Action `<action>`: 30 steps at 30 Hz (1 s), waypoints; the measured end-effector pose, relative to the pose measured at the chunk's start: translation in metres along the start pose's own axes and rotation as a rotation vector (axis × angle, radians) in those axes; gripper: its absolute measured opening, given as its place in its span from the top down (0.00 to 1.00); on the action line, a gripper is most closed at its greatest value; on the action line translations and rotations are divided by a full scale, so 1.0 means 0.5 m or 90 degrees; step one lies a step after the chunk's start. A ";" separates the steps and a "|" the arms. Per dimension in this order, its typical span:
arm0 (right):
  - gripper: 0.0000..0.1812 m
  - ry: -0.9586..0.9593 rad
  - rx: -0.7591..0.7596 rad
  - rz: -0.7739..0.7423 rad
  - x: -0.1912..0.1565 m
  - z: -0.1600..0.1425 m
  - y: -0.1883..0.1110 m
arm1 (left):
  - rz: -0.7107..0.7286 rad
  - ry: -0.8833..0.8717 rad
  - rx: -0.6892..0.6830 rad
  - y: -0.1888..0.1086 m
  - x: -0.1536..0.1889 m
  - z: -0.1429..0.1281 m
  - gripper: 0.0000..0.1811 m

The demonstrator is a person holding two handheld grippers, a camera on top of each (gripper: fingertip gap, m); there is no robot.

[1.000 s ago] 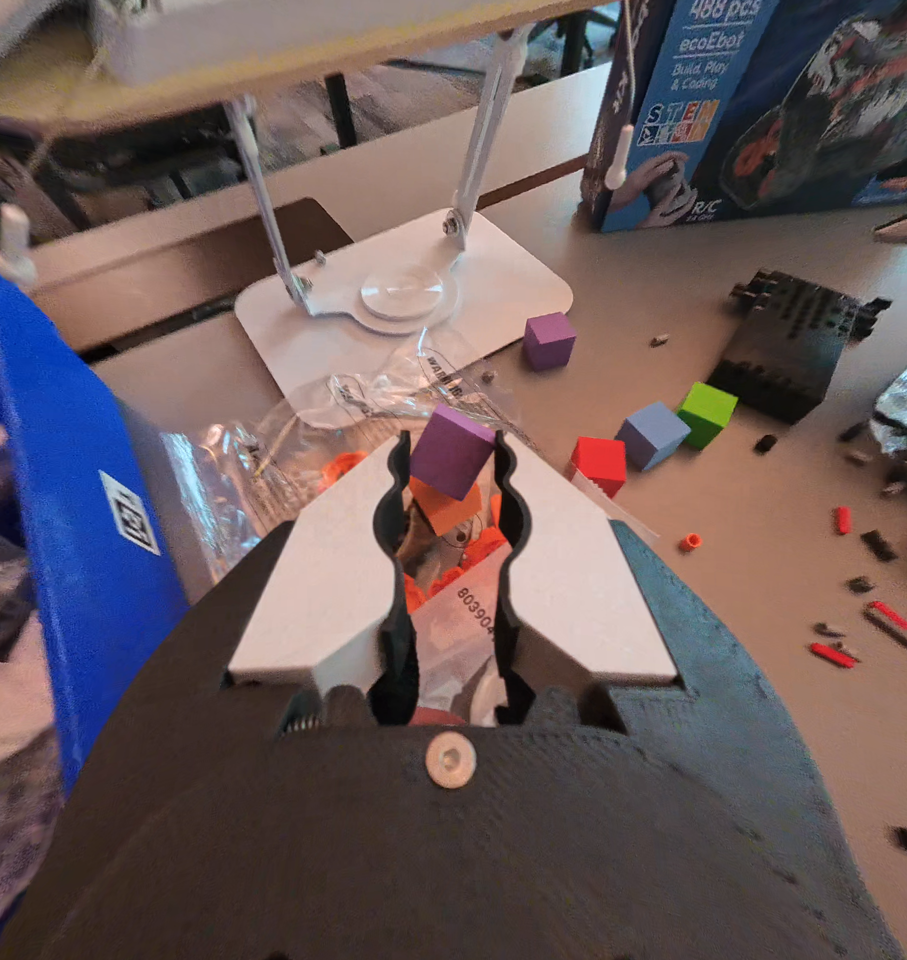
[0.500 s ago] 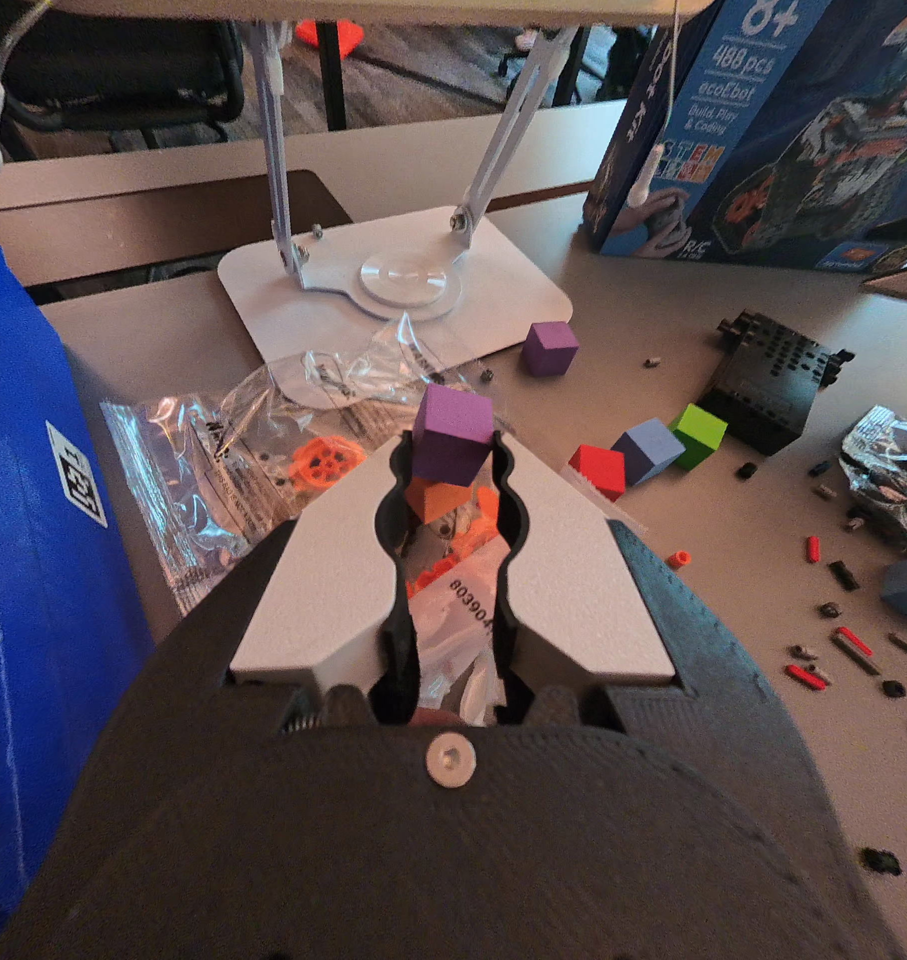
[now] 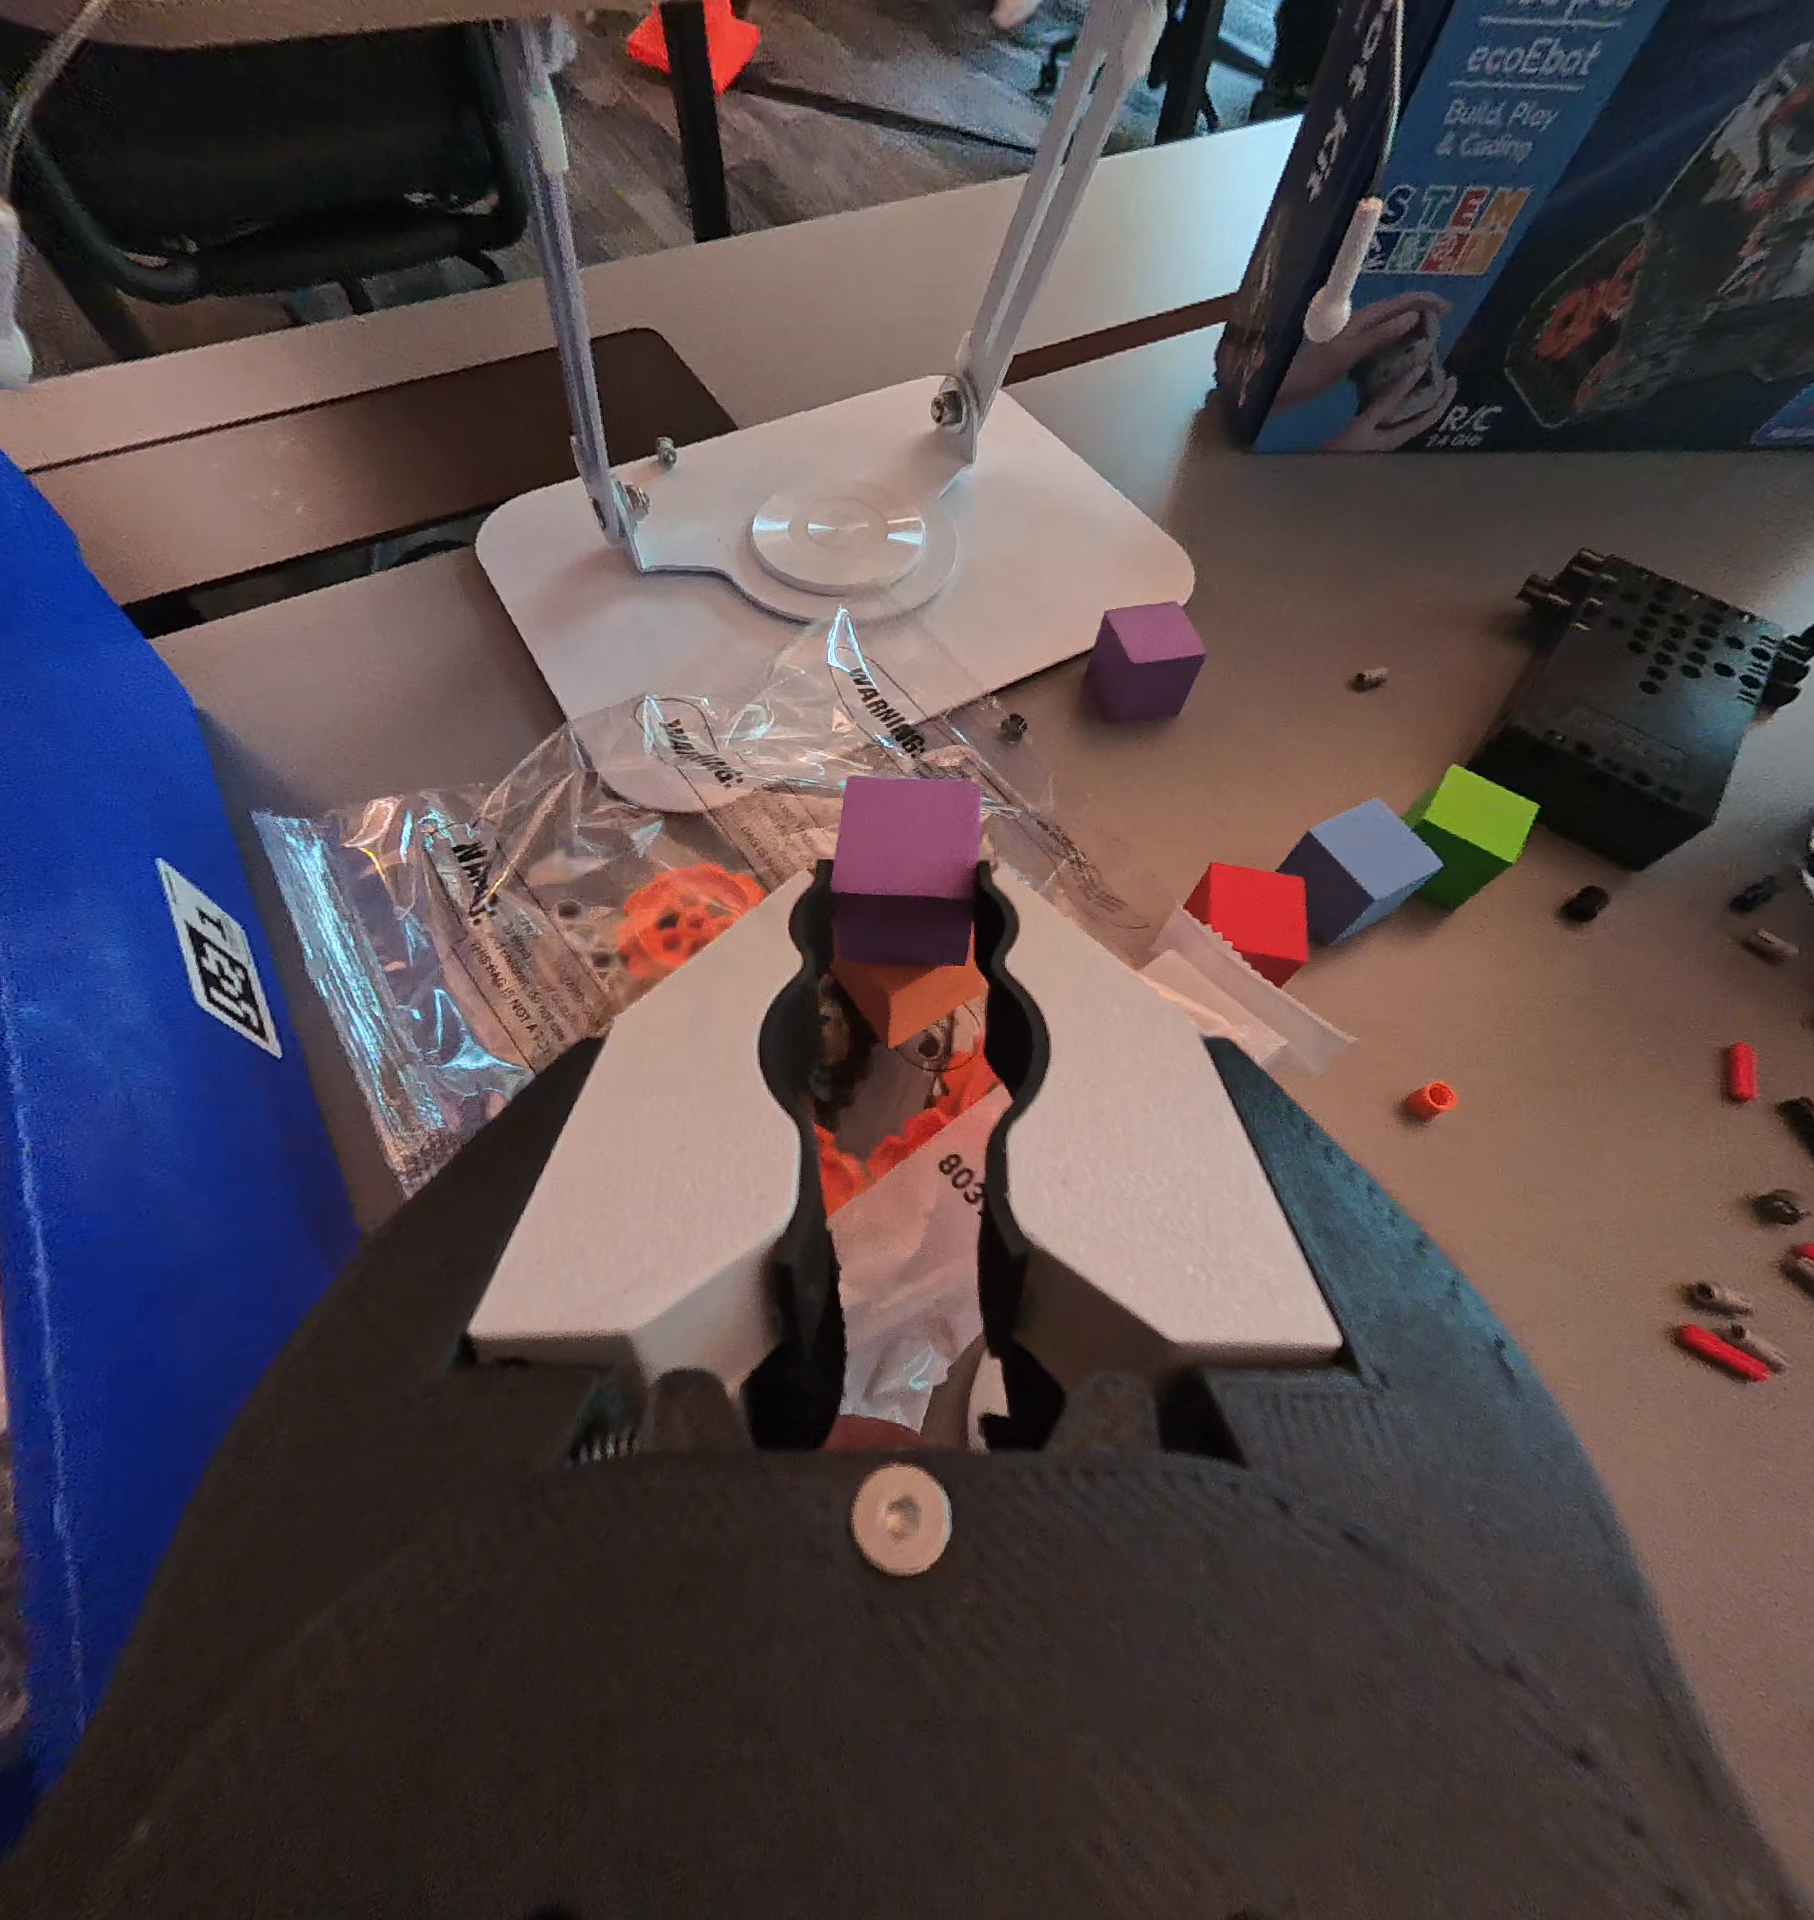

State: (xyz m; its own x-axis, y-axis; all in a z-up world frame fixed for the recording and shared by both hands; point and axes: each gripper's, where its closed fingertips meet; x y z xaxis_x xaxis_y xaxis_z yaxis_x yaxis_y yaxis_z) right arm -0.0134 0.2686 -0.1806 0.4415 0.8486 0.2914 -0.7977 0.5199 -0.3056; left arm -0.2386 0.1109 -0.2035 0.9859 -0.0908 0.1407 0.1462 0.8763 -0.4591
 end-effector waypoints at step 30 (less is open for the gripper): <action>0.81 -0.002 0.010 -0.001 0.002 0.009 -0.007 | -0.041 0.216 -0.217 0.116 0.163 -0.072 0.86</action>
Point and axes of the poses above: each gripper's, where its closed fingertips meet, y out along the fingers, z out of its top, x = y × z across the jaws, and after that the axes turned 13 degrees about -z, right-handed
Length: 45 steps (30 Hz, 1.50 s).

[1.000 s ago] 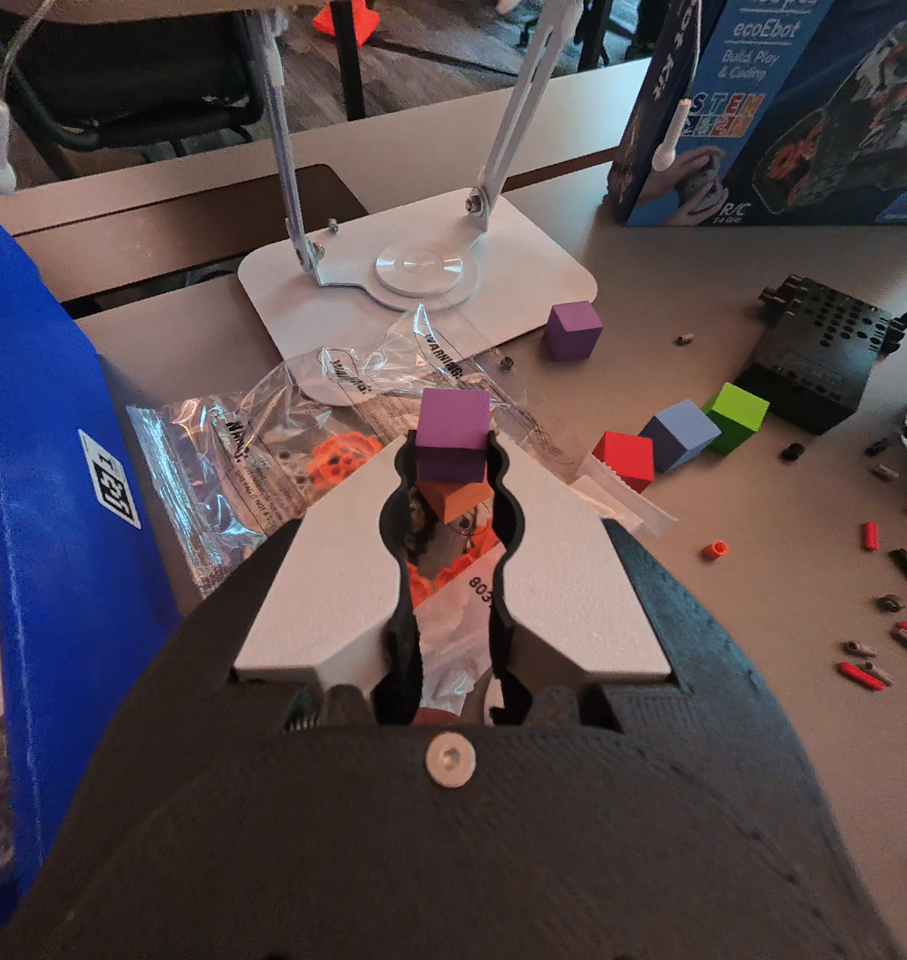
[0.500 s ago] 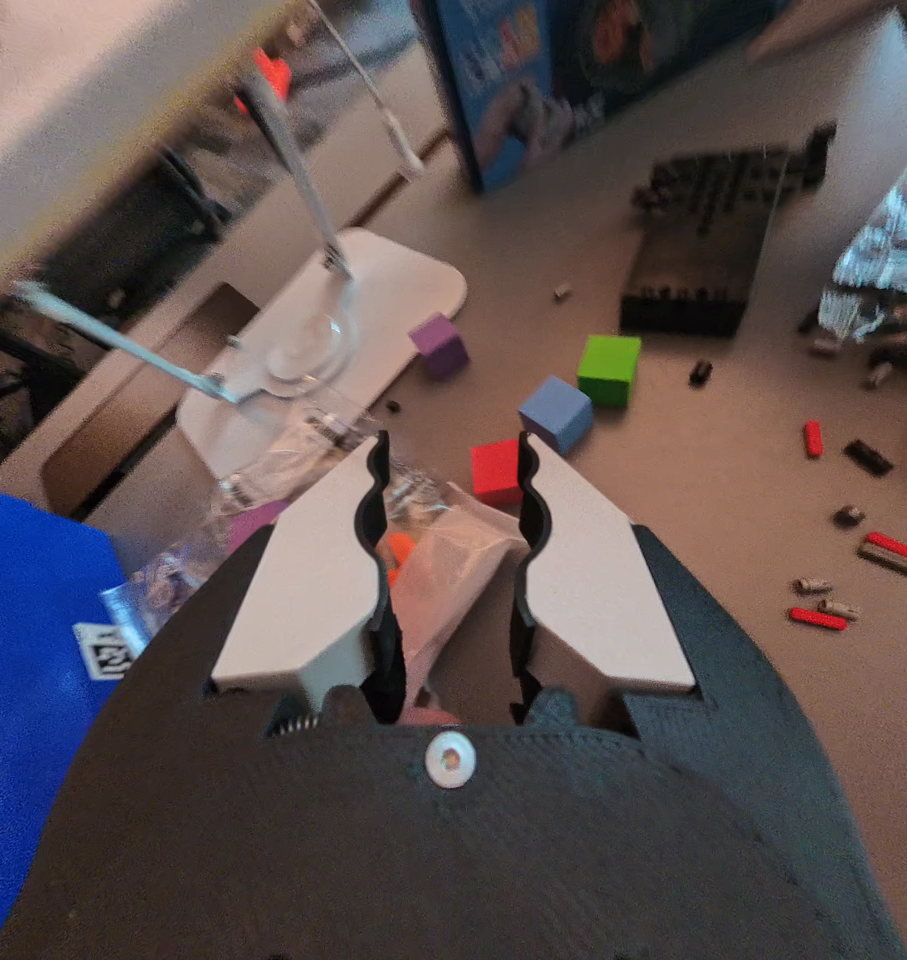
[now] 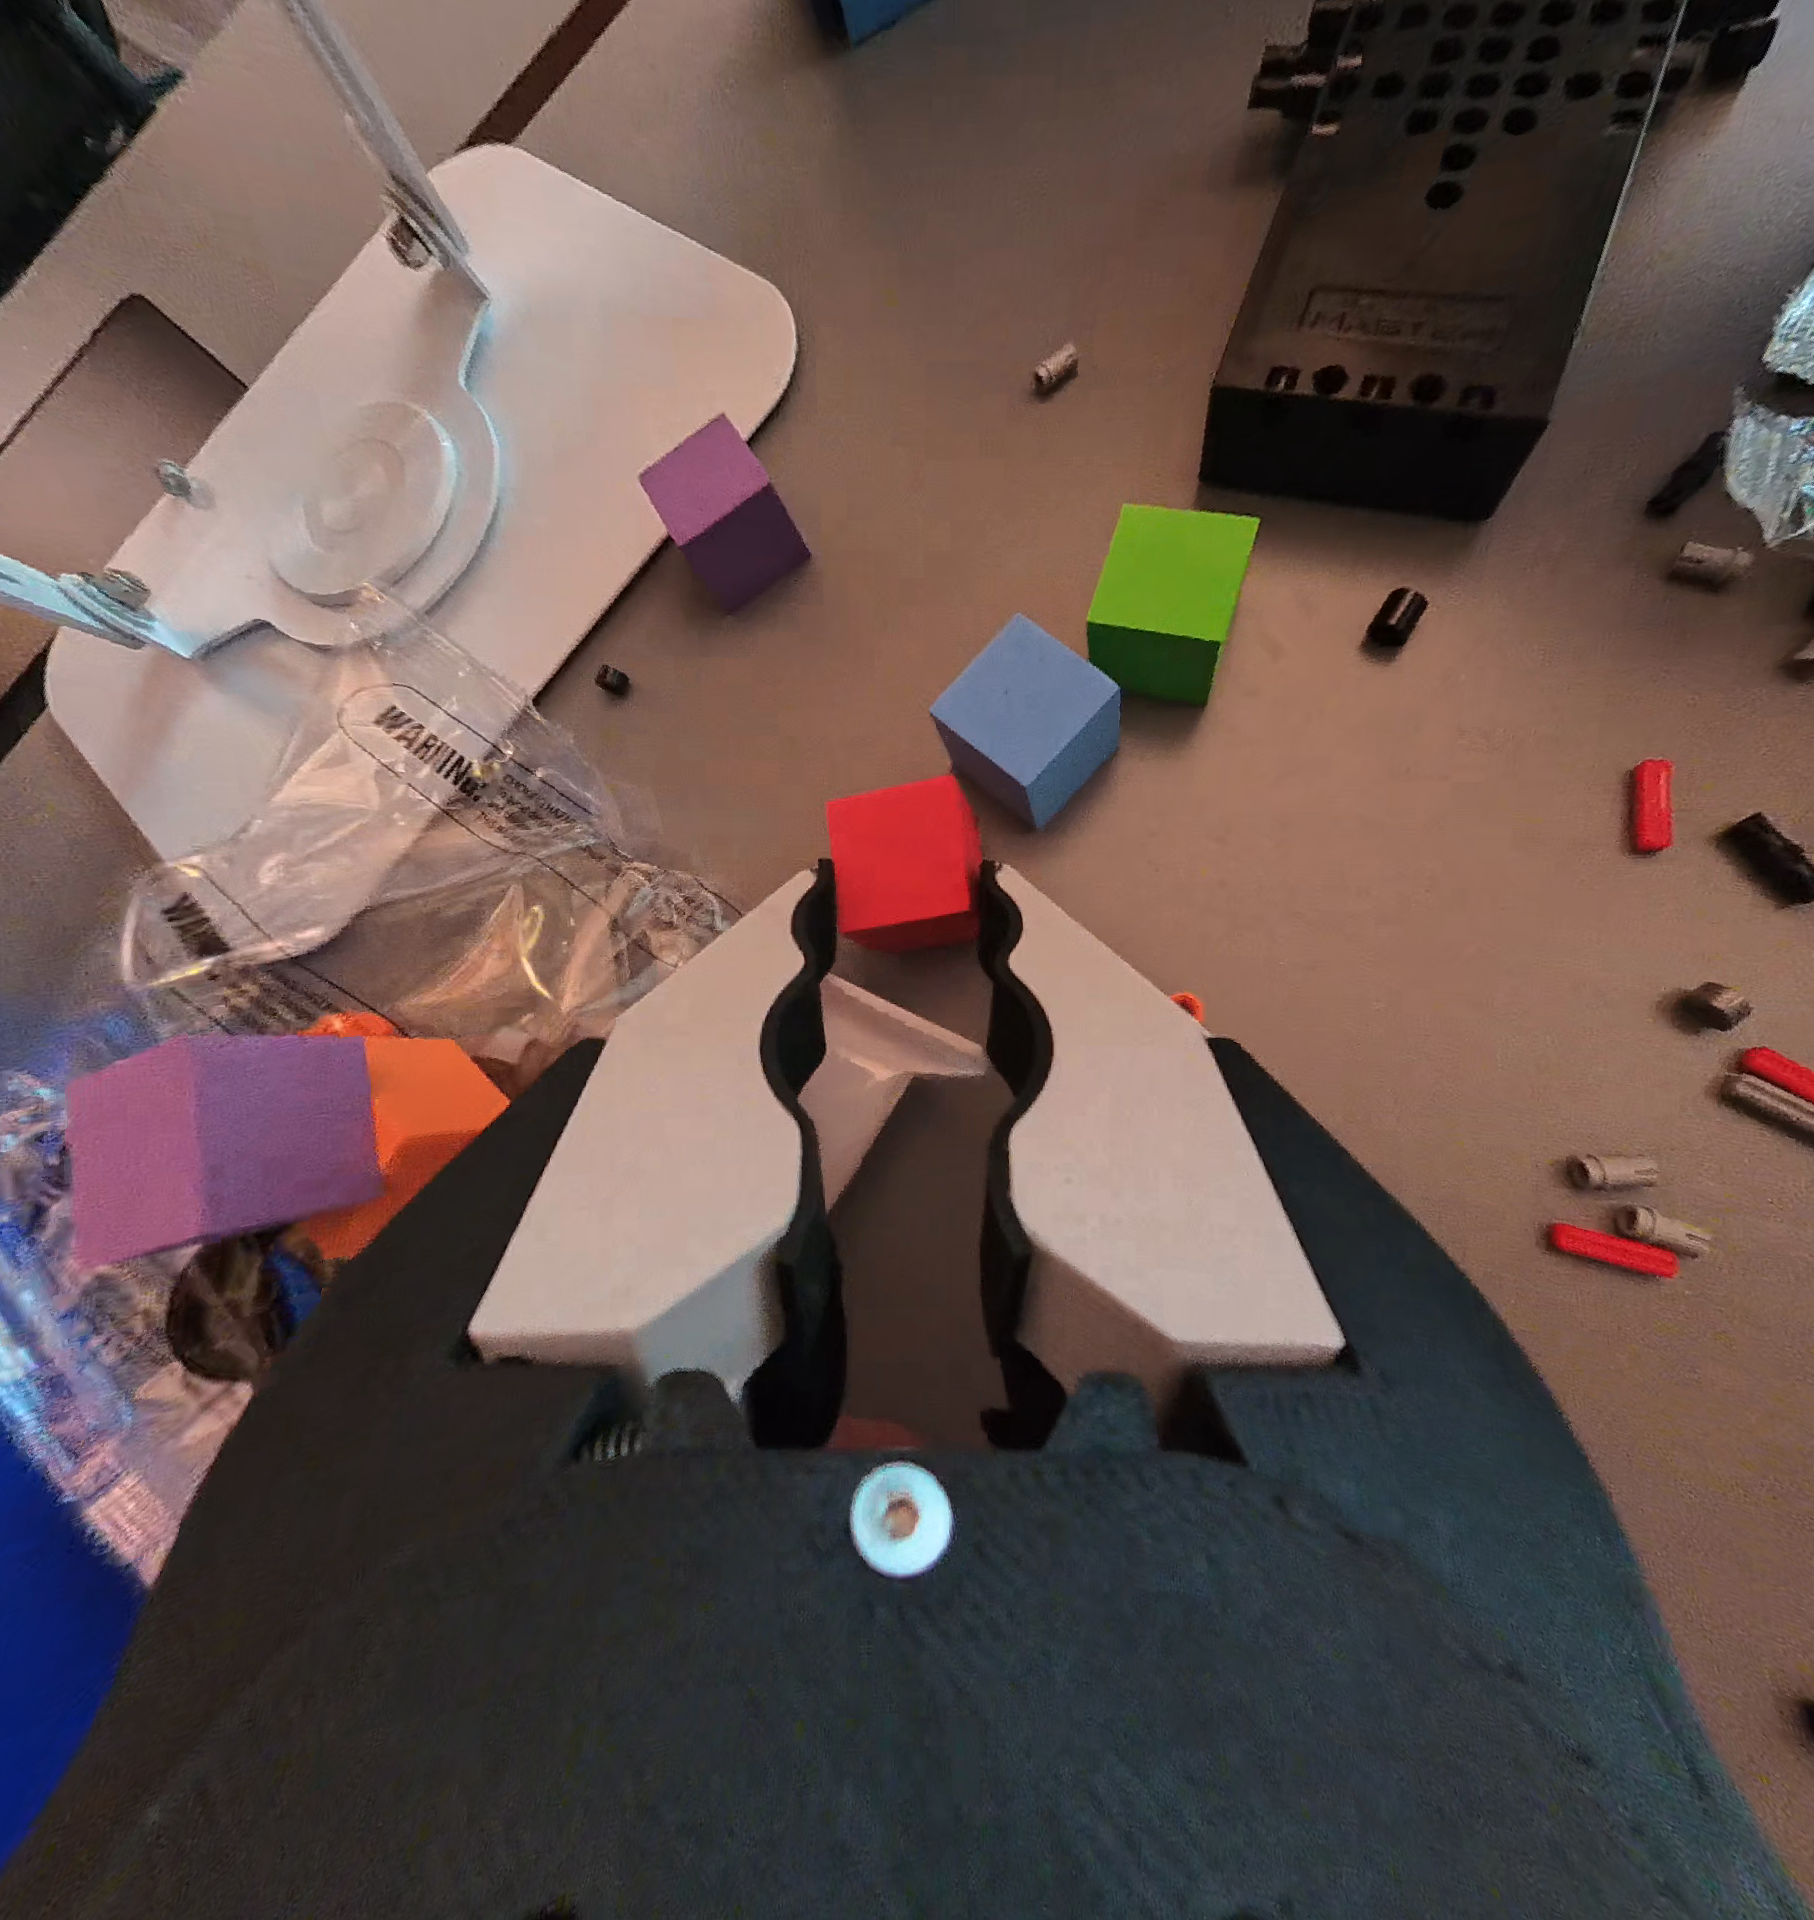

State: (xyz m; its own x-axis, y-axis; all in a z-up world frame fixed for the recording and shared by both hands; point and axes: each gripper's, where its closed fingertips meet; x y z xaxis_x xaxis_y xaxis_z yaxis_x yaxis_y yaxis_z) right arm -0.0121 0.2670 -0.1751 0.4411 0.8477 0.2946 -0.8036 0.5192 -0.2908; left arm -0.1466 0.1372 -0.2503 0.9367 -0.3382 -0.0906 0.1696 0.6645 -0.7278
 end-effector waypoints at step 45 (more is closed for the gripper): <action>0.81 0.015 0.012 -0.003 0.013 0.008 -0.006 | 0.086 -0.087 0.066 -0.210 -0.167 0.031 0.76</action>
Point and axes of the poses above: each gripper's, where its closed fingertips meet, y out along the fingers, z out of its top, x = y × z across the jaws, and after that the axes turned 13 degrees about -z, right-handed
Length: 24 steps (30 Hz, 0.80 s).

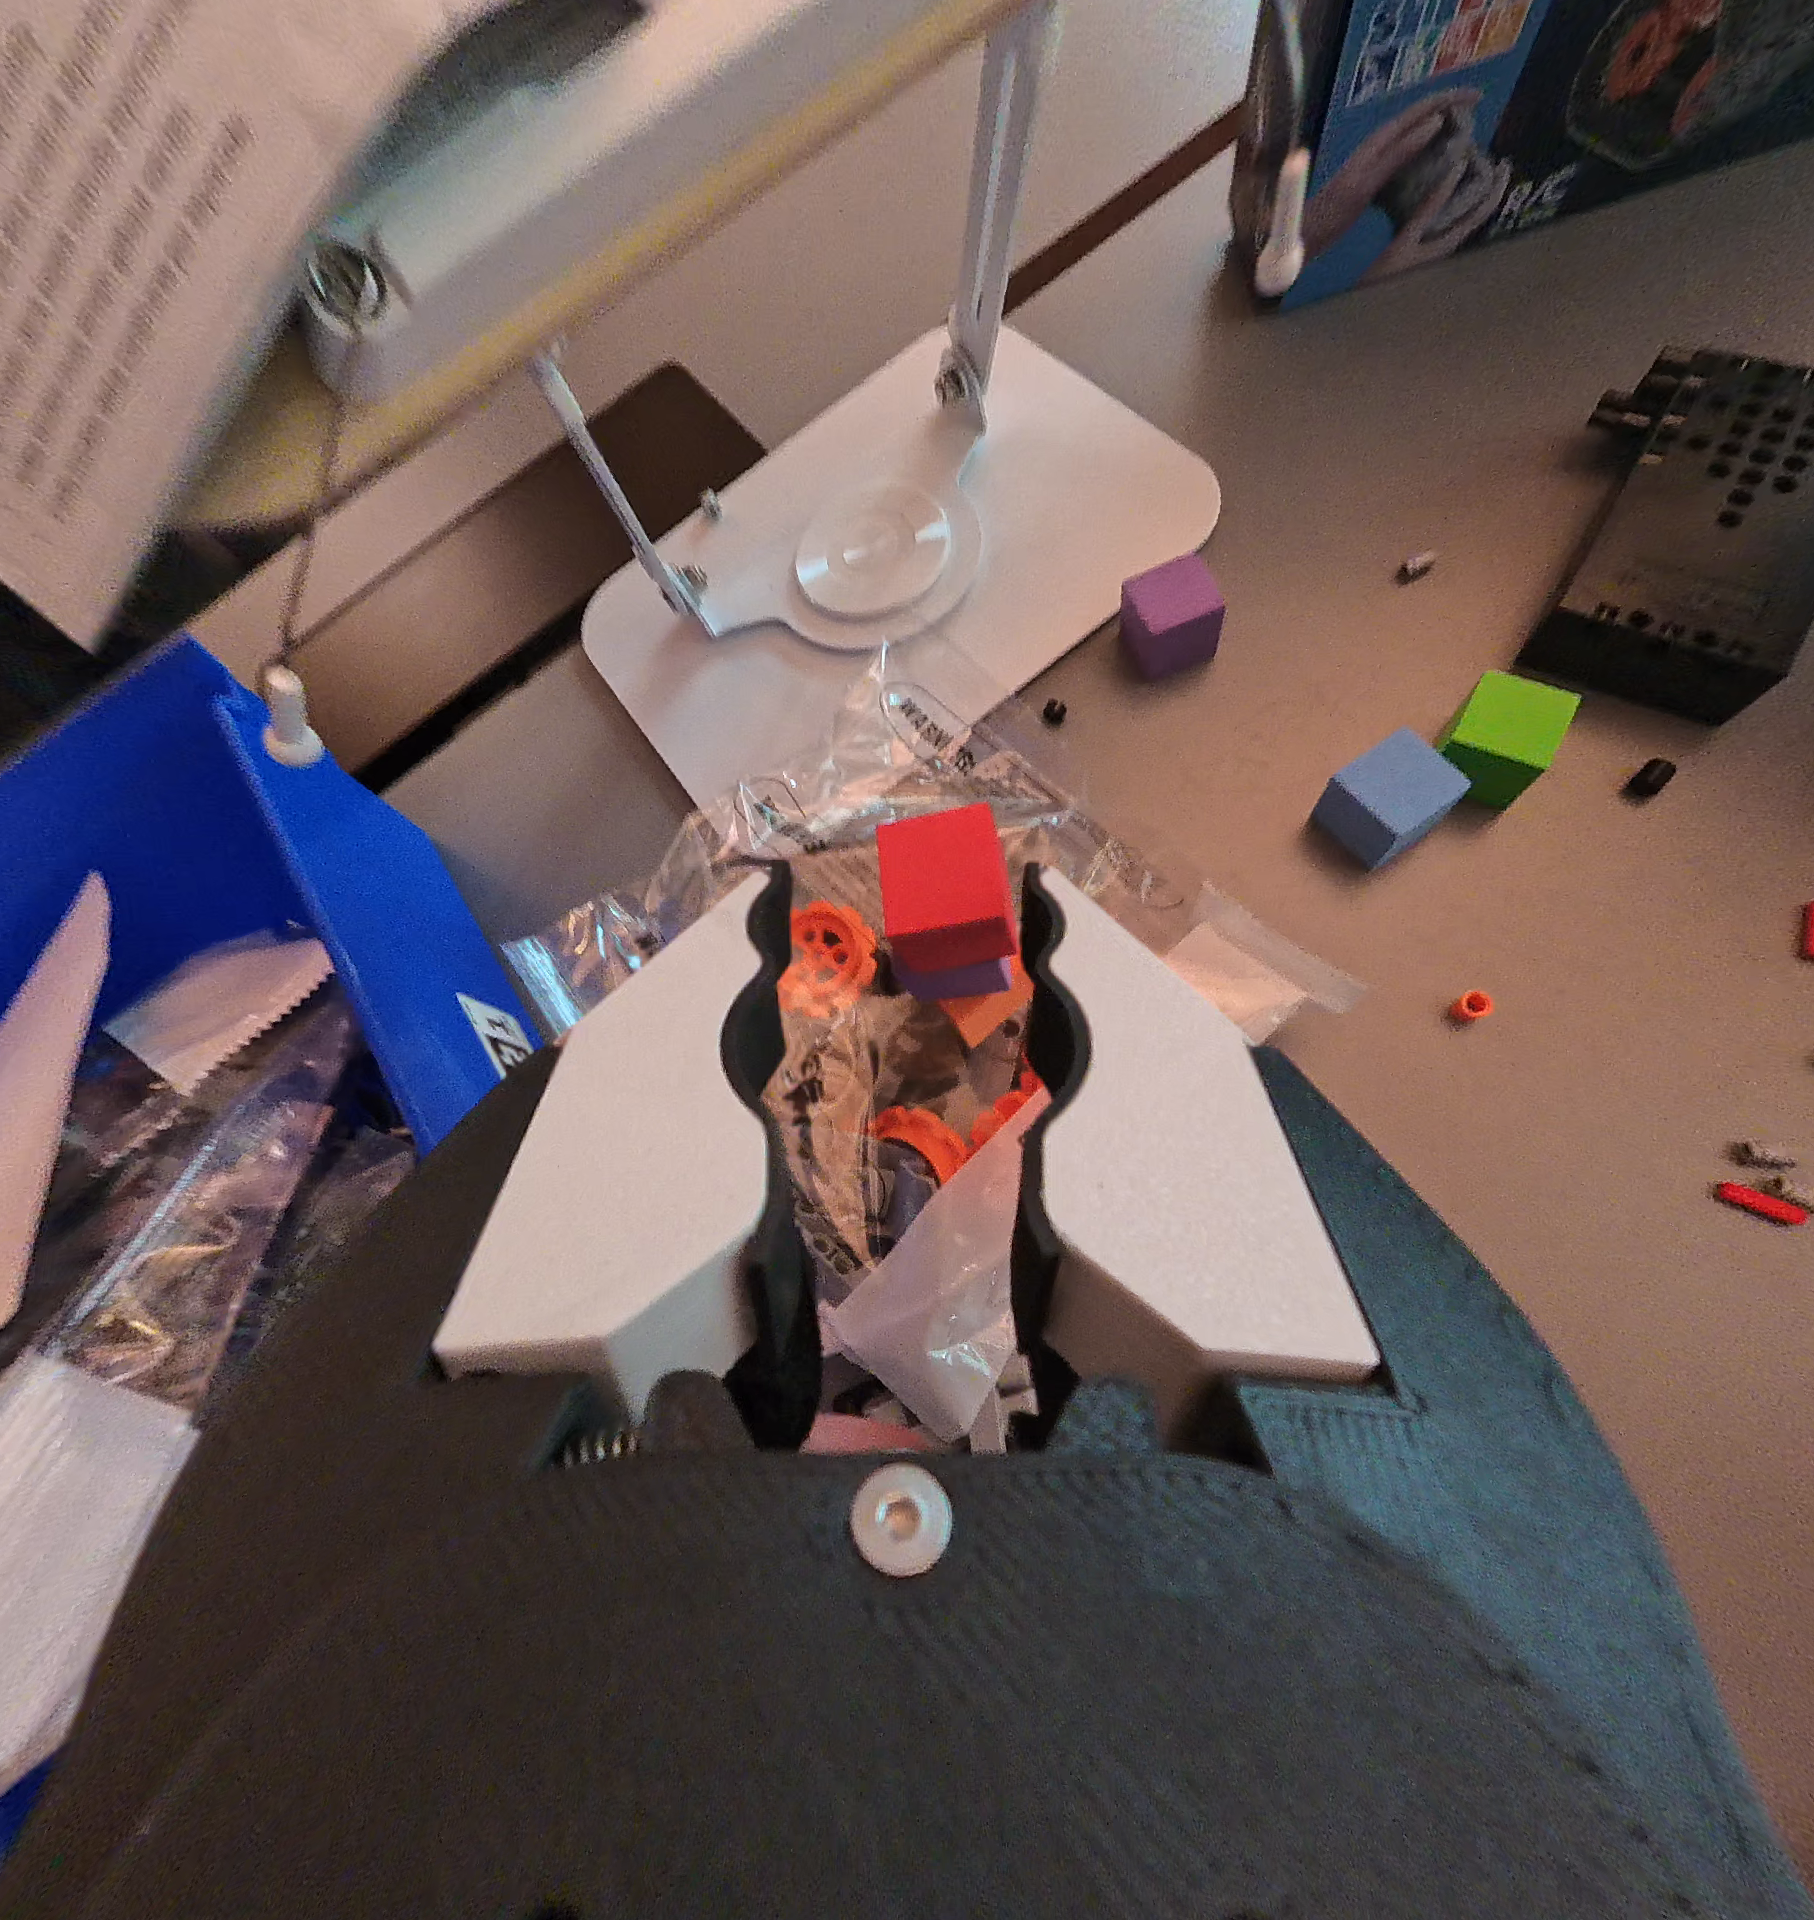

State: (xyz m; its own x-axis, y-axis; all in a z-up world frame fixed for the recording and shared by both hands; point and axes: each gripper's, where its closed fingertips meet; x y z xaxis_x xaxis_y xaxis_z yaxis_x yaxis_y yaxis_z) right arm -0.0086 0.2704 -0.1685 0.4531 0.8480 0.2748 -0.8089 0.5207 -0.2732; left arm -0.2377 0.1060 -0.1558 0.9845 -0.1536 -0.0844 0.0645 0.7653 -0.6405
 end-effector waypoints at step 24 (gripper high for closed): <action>0.81 0.009 -0.002 0.004 0.004 -0.004 0.001 | -0.138 0.187 -0.146 0.212 0.221 -0.024 0.83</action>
Point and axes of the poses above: each gripper's, where its closed fingertips meet, y out along the fingers, z out of its top, x = y × z across the jaws, and after that the axes turned 13 degrees about -z, right-handed
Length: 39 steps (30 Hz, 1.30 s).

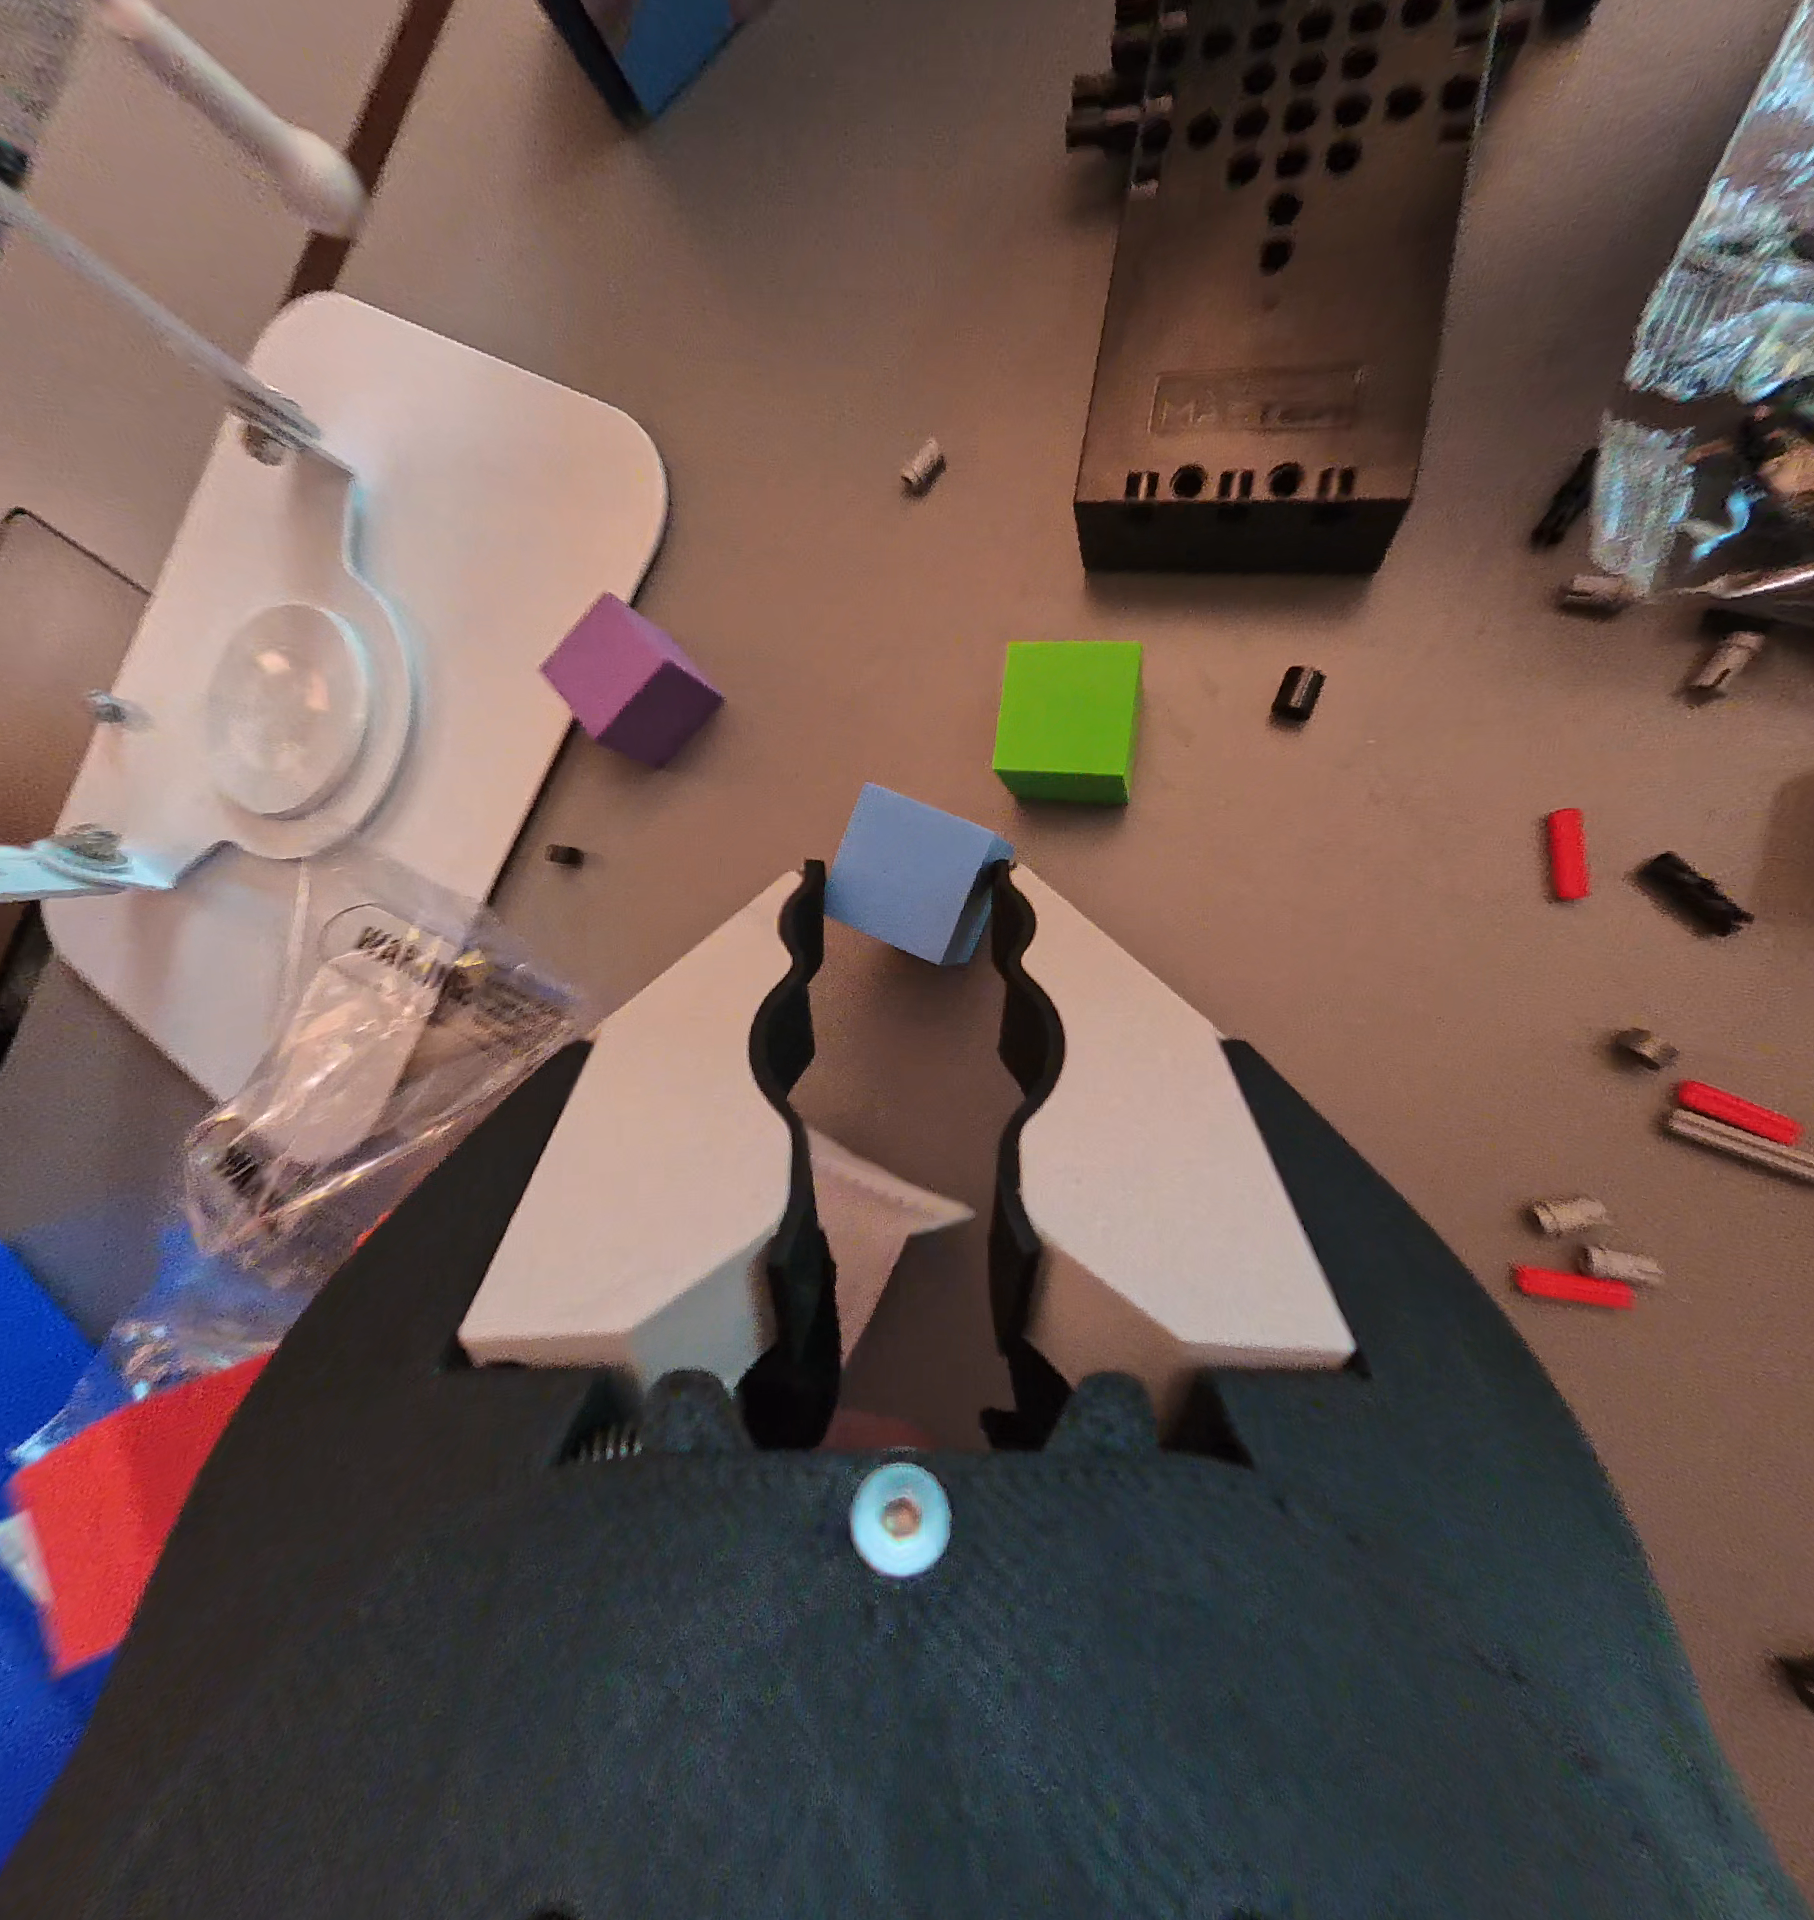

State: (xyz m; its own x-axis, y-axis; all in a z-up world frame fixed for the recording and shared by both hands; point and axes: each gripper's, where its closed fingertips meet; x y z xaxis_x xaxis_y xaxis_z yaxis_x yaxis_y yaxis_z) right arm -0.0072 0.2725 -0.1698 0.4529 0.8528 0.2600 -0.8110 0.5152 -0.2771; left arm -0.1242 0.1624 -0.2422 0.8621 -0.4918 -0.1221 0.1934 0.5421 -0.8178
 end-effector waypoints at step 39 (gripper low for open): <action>0.81 0.010 0.007 0.005 0.002 0.006 -0.005 | 0.087 -0.148 0.014 -0.253 -0.168 -0.076 0.83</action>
State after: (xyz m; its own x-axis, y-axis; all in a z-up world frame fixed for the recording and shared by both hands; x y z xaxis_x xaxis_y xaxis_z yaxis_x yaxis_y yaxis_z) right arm -0.0059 0.2717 -0.1664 0.4528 0.8579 0.2428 -0.8185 0.5079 -0.2686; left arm -0.2389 0.1090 -0.1497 0.9649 -0.2446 -0.0954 0.0761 0.6081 -0.7902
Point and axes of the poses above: each gripper's, where its closed fingertips meet, y out along the fingers, z out of its top, x = y × z across the jaws, and after that the axes turned 13 degrees about -z, right-handed
